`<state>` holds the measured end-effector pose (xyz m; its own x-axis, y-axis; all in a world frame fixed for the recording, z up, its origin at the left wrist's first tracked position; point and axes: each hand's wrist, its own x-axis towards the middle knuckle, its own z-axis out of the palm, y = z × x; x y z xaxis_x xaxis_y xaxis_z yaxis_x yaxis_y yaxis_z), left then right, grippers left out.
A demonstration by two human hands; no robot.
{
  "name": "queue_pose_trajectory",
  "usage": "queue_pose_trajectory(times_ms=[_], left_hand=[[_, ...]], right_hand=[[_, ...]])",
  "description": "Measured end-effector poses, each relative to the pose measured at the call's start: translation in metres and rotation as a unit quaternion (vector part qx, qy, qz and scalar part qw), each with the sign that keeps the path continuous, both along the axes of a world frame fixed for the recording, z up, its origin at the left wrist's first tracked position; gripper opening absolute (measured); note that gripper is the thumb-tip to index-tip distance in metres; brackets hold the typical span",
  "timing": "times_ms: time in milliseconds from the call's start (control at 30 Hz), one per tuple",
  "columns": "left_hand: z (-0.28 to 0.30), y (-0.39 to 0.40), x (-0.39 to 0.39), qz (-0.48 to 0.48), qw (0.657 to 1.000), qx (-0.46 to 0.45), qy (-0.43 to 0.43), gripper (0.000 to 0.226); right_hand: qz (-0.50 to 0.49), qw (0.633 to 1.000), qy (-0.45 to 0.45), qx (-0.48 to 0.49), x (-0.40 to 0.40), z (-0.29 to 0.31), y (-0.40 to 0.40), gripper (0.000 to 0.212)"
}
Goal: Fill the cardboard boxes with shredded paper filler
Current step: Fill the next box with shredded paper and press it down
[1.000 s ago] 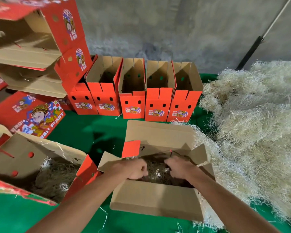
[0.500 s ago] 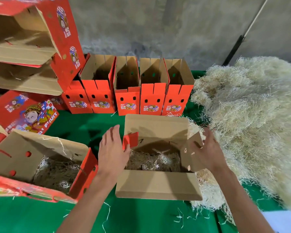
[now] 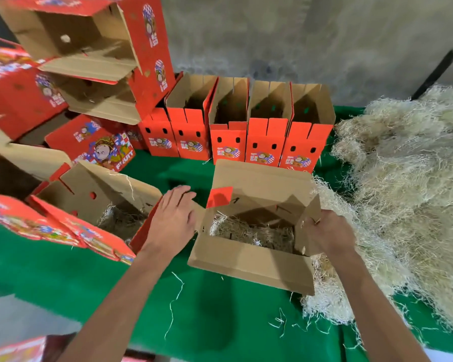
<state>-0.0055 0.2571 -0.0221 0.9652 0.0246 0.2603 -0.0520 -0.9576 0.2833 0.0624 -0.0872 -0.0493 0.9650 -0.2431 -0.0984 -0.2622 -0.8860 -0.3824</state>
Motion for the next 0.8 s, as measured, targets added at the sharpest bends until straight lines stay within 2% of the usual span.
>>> queue_pose_trajectory(times_ms=[133, 233, 300, 367, 467, 567, 633, 800], left_hand=[[0.007, 0.01, -0.037, 0.082, 0.996, 0.017, 0.018, 0.062], [0.01, 0.021, -0.053, 0.176, 0.982, 0.023, 0.071, 0.076], [0.011, 0.027, -0.056, 0.21, 0.971, 0.041, 0.109, 0.064], [0.014, 0.034, -0.052, 0.22, 0.961, 0.093, 0.141, 0.037], [0.016, 0.043, -0.041, 0.221, 0.955, 0.121, 0.154, 0.015], [0.017, 0.044, -0.021, 0.2, 0.961, 0.127, 0.141, 0.014], [0.019, 0.042, -0.004, 0.183, 0.964, 0.14, 0.131, 0.015], [0.025, 0.042, 0.028, 0.161, 0.975, 0.103, 0.116, 0.02]], right_hand=[[0.039, 0.998, 0.008, -0.056, -0.004, 0.006, 0.005, 0.031], [0.059, 0.995, 0.01, -0.076, -0.014, 0.014, 0.006, 0.029], [0.064, 0.995, 0.009, -0.074, -0.022, 0.018, 0.004, 0.028], [0.065, 0.996, 0.008, -0.062, -0.032, 0.019, 0.0, 0.026], [0.063, 0.996, 0.028, -0.051, -0.049, 0.021, -0.008, 0.025], [0.056, 0.998, 0.036, -0.015, -0.069, 0.017, -0.014, 0.032], [0.054, 0.998, 0.034, 0.008, -0.079, 0.018, -0.015, 0.03], [0.048, 0.995, 0.028, 0.078, -0.1, 0.018, -0.007, 0.034]])
